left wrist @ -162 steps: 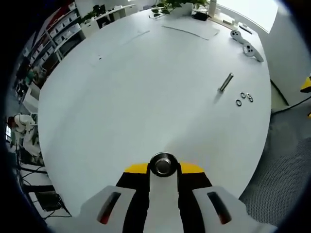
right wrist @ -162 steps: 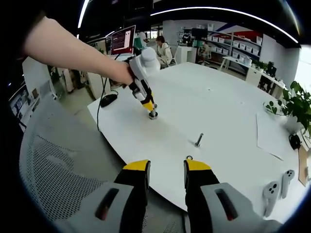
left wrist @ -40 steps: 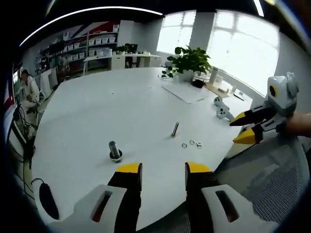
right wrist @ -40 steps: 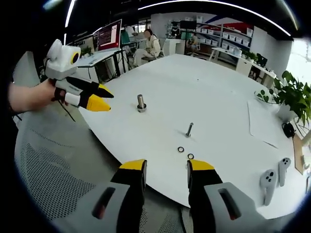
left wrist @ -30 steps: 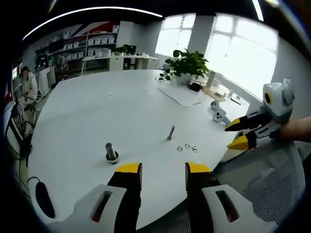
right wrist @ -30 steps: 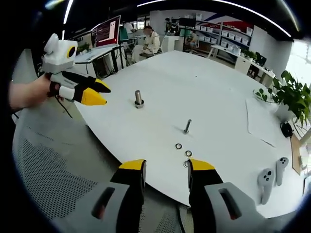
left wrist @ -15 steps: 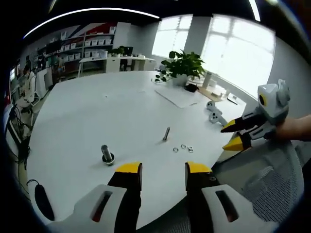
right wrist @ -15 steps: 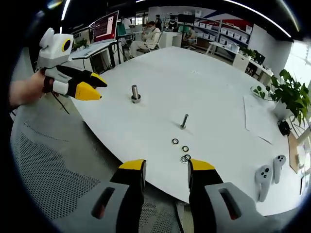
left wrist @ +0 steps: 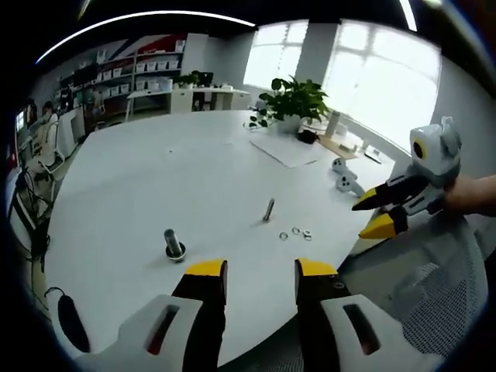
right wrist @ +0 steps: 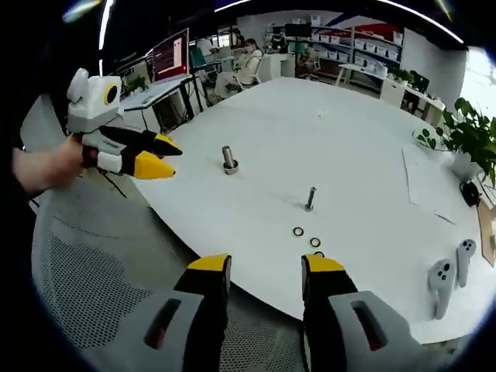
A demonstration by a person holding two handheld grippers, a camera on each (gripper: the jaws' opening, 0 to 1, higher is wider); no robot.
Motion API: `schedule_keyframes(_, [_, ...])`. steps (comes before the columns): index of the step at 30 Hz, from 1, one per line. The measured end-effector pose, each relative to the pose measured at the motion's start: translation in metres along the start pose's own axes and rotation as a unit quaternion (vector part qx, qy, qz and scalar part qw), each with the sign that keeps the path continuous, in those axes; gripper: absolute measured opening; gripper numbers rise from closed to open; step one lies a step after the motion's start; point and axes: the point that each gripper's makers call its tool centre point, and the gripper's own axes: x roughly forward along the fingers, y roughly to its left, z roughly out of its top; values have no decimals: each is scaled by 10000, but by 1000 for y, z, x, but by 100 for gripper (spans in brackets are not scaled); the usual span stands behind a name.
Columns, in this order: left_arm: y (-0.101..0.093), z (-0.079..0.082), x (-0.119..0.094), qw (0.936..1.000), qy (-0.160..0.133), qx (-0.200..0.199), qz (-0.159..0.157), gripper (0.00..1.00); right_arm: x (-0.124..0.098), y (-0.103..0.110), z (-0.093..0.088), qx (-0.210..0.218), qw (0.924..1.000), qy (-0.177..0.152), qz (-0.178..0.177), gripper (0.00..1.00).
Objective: Place the washer onto the threaded stud by aligning its center hole with the stud, sliding it down to the base, and recovering from edge contact or off-axis alignment until the washer reaches the visible bottom stop.
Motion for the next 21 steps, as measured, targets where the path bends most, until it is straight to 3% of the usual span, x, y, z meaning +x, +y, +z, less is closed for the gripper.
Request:
schedule_keyframes(4, [0, 2, -1, 10000, -7, 41, 1, 32, 3, 1, 4, -226, 9997, -10, 46, 39])
schedule_keyframes(10, [-1, 5, -2, 10000, -74, 23, -33, 33, 10, -12, 21, -81, 9999, -149, 0, 38])
schedule_keyframes(21, [-9, 6, -2, 9998, -111, 109, -151, 33, 41, -25, 3, 32, 9998, 118, -173, 38])
